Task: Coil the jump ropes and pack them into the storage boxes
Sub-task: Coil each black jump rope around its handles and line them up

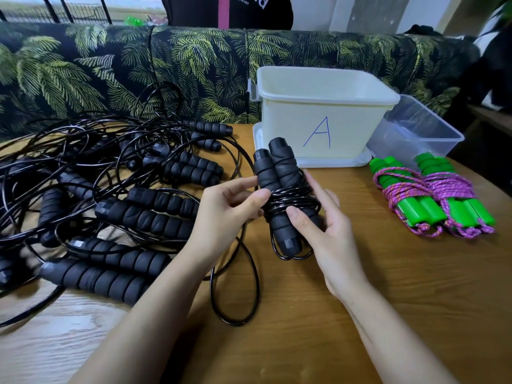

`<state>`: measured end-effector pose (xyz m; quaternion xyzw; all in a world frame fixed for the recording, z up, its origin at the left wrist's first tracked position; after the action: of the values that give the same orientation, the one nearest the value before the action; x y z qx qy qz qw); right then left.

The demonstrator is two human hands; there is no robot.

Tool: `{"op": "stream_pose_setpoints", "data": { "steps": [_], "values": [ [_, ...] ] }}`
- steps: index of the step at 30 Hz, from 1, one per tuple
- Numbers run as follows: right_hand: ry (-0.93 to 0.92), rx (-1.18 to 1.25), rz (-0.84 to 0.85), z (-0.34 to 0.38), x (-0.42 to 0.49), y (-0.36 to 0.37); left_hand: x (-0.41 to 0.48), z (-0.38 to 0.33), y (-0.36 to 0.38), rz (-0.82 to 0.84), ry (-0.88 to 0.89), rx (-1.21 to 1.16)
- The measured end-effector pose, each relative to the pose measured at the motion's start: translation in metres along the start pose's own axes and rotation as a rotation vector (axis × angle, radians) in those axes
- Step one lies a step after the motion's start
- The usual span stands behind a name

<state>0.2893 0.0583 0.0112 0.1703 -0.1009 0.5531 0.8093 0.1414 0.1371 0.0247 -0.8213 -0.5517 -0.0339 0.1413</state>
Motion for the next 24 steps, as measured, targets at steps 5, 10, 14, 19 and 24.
{"op": "stream_pose_setpoints", "data": {
  "steps": [5, 10, 14, 19, 24],
  "values": [
    [-0.273, -0.379, 0.001, 0.012, -0.004, 0.003, -0.005, -0.001, 0.000, -0.117, 0.027, 0.082],
    [-0.323, -0.640, 0.013, 0.012, -0.010, 0.009, -0.006, -0.002, 0.000, -0.097, 0.067, 0.163],
    [-0.249, -0.878, 0.008, 0.009, -0.011, 0.013, -0.007, -0.003, 0.005, -0.031, 0.112, 0.213],
    [-0.219, -0.963, -0.116, 0.010, -0.009, 0.005, -0.010, -0.009, 0.016, 0.015, 0.157, 0.229],
    [-0.173, -0.592, -0.127, 0.003, -0.006, -0.003, -0.006, -0.009, 0.008, 0.043, 0.191, 0.255]
  ]
}}
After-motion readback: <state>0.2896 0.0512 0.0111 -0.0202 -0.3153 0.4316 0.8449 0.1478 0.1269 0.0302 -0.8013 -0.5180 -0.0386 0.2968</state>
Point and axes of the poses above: each hand's wrist, its own x-axis towards the middle knuckle, its own y-axis out of the palm, z = x × y, the point moved 7 cm from there along x, towards the middle knuckle, and after that the axes turned 13 degrees about x, right-handed, at the moved point
